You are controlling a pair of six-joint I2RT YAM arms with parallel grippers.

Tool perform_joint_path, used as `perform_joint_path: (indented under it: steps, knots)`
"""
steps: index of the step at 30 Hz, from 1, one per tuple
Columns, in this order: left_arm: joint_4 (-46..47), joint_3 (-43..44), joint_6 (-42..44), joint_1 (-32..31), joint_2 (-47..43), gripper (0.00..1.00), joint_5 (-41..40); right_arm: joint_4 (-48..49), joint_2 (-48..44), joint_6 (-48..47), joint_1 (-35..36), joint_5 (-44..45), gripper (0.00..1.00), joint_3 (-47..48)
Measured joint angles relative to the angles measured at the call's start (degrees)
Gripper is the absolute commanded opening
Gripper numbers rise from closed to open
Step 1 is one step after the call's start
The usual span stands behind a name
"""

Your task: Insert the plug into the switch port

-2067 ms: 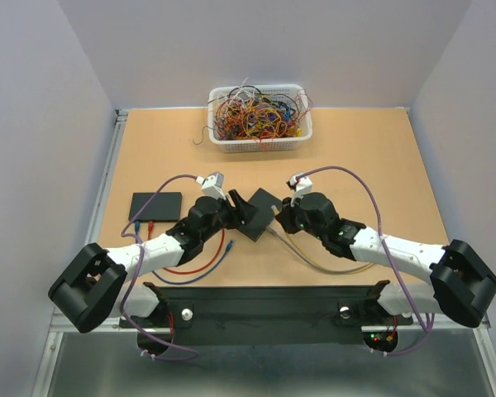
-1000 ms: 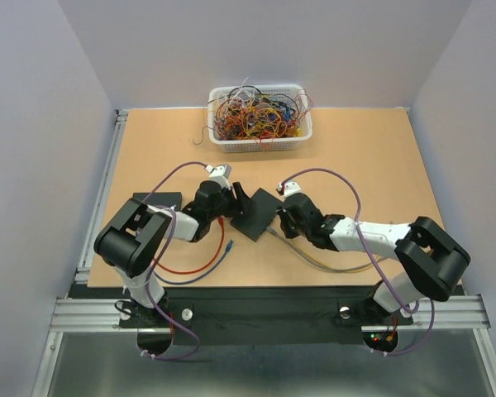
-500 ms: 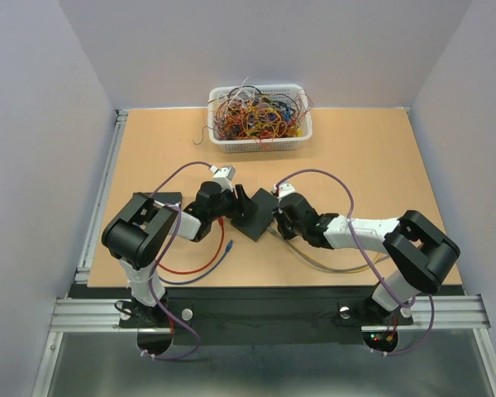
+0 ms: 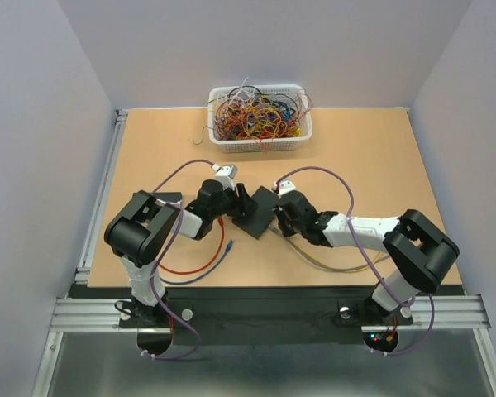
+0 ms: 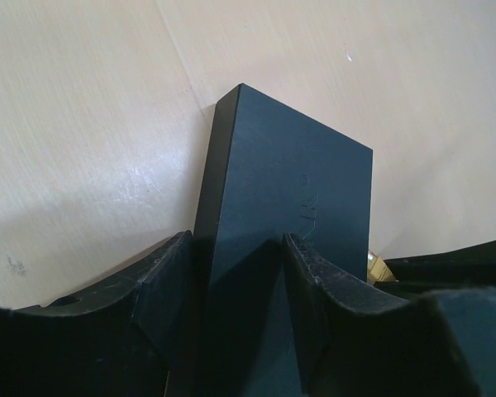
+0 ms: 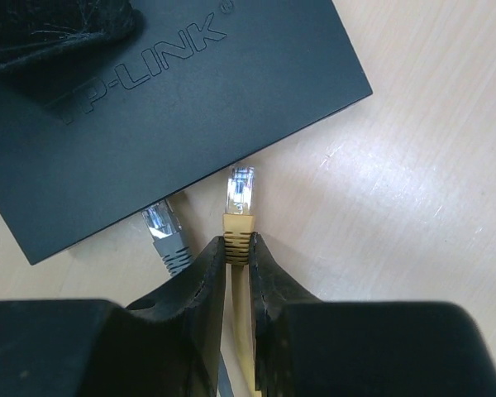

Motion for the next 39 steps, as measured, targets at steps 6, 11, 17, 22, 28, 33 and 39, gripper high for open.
perform_joint_path:
  steps: [6, 11, 17, 22, 28, 33, 39]
  knots:
    - [-1.16, 0.85, 0.59, 0.04, 0.2, 0.56, -0.04, 0.09, 0.0, -0.22, -0.02, -1.33, 0.01, 0.11]
    - [-1.6, 1.44, 0.81, 0.09, 0.5, 0.56, -0.02, 0.13, 0.0, -0.96, -0.02, -3.13, 0.0, 0.11]
    - [-2.25, 2.43, 1.14, 0.13, 0.98, 0.55, -0.07, 0.15, -0.02, -1.57, 0.0, -4.35, 0.0, 0.11]
    - [-2.73, 2.73, 1.33, 0.13, 1.01, 0.55, -0.15, 0.11, -0.26, -1.88, 0.04, -4.72, 0.01, 0.11]
    - [-3.37, 3.1, 1.42, 0.13, 1.03, 0.55, -0.55, -0.07, -2.32, -1.9, 0.09, -4.87, 0.0, 0.07]
    - [-3.54, 3.17, 1.4, 0.11, 1.03, 0.55, -0.52, -0.28, -3.5, -1.84, 0.39, -5.16, 0.0, -0.39]
    - [-3.58, 3.19, 1.38, 0.09, 1.03, 0.55, -0.44, -0.35, -3.37, -1.55, 0.42, -5.51, 0.0, -0.5]
